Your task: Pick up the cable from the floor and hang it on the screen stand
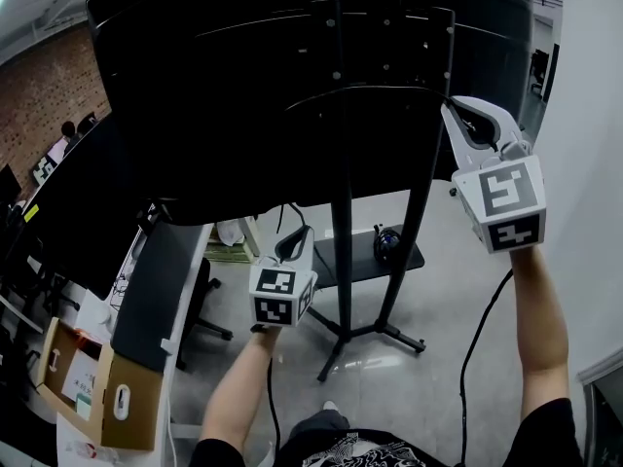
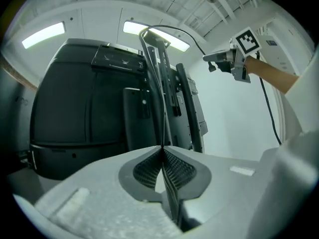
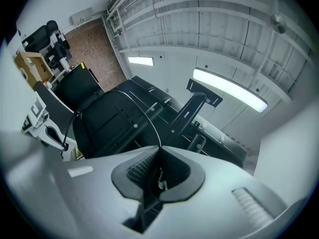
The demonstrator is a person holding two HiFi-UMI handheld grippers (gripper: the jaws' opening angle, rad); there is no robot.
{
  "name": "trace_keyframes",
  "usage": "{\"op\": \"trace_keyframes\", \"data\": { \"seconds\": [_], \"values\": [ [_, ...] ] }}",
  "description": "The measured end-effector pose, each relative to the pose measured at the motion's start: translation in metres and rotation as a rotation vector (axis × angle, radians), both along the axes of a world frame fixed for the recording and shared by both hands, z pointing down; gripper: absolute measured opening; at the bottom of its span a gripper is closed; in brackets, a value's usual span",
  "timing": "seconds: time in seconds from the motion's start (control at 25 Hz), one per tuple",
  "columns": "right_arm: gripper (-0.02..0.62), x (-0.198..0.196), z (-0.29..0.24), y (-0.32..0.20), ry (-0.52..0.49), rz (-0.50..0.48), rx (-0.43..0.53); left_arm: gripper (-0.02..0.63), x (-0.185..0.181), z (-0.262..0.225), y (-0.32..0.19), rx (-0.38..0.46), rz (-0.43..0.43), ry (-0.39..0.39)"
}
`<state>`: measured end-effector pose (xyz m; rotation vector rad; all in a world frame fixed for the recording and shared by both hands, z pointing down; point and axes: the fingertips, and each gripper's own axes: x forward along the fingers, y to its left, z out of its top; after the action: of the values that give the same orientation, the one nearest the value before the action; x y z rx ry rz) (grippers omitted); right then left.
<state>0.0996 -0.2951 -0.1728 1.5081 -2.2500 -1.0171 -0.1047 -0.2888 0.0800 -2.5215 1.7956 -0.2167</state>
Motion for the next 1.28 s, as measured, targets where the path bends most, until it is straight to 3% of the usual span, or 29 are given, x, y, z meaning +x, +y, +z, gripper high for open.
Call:
{"op": "trace_keyframes", "data": {
  "seconds": [0.36,0.6,0.92,1.28],
  "values": [
    [0.021,0.01,-0.023,-0.041,-0.049,0.051,0.032,0.014,-0.013,-0.111,-0.03,0.144,0.075,-0.074],
    [0.021,0.017,-0.04,-0.065,-0.053,0.092,0.05,0.014,-0.011,-0.166,-0.048,0.17,0.139,-0.091],
    [0.021,0.043,-0.064,-0.093,-0.053,0.181,0.057,0.015,-0.004,-0.218,-0.074,0.121,0.205,-0.212],
    [0.021,0.076,-0.092,-0.118,-0.006,0.199,0.092,0.015,-0.002,-0.232,-0.096,0.005,0.129,-0.252]
  ]
}}
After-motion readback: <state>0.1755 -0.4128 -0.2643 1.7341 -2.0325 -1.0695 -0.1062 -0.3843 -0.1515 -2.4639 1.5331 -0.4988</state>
